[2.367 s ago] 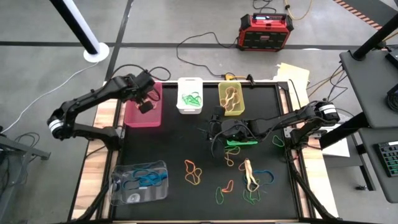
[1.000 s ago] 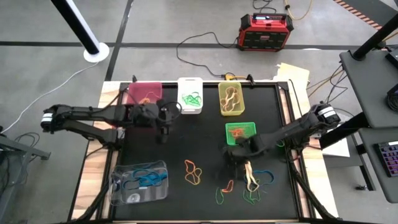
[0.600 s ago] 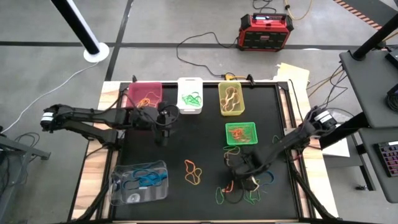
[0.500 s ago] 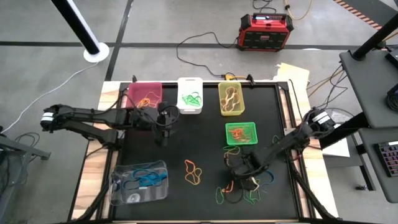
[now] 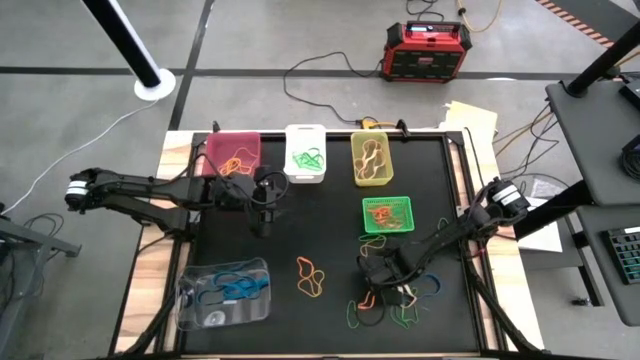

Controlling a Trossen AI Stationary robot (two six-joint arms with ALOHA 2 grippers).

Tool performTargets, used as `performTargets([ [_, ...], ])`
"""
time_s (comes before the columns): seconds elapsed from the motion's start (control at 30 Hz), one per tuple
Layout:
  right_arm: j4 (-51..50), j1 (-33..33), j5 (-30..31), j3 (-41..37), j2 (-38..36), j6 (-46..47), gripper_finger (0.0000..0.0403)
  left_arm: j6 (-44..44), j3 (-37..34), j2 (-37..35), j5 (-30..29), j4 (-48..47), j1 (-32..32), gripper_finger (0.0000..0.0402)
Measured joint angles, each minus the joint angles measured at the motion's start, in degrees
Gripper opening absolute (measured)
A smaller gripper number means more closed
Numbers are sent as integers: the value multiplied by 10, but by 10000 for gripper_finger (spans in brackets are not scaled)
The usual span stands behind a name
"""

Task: Sort rubber bands into baskets
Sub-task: Put the orange rubber band into the green bin

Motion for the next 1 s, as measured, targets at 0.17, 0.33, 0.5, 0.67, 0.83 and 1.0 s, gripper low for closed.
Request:
performTargets([
  [0.17, 4, -1, -1, -2, -12, 1, 11, -2, 0, 0, 0, 3, 0, 162],
  [0.33, 6, -1, -3, -3, -50, 8, 9, -4, 0, 0, 0, 4, 0, 162],
  [0.5, 32, -6, 1, 2, -109, 10, 9, -11, 0, 0, 0, 9, 0, 162],
  [0.67, 120, -23, 87, 4, -157, -48, 9, -11, 0, 0, 0, 30, 0, 162],
  [0.83, 173, -55, 156, 4, -181, -156, 9, -11, 0, 0, 0, 45, 0, 162],
  [1.0, 156, -100, 206, 4, -179, -229, 9, -16, 0, 0, 0, 45, 0, 162],
])
